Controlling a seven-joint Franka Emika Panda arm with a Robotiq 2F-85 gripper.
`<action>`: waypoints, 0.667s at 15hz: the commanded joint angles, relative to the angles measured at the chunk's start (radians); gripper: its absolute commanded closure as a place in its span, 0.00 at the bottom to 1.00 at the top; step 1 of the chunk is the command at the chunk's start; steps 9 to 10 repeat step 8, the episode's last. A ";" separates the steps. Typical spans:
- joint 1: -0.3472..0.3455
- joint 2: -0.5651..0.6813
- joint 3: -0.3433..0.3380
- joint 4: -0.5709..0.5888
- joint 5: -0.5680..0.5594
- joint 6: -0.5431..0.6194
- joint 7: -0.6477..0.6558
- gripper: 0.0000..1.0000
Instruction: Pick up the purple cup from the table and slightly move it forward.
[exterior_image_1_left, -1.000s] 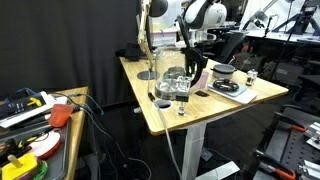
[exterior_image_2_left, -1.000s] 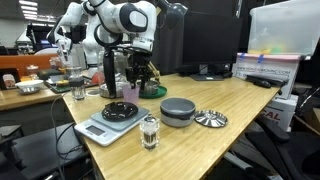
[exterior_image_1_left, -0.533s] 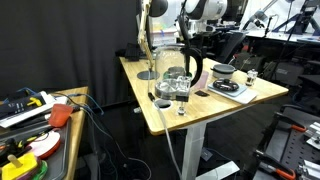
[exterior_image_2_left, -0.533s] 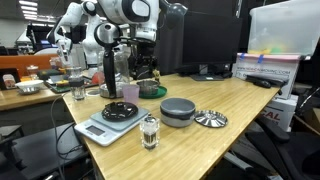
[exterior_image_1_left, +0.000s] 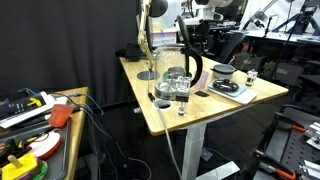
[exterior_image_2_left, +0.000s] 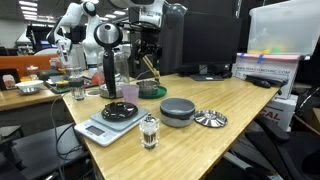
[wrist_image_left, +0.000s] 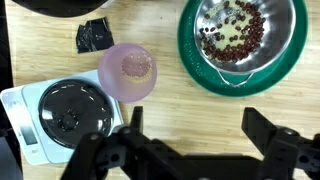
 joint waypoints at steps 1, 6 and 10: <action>-0.004 0.005 0.006 0.002 -0.002 0.000 0.002 0.00; 0.000 0.015 0.007 0.004 -0.003 0.002 0.004 0.00; 0.000 0.015 0.007 0.005 -0.003 0.002 0.004 0.00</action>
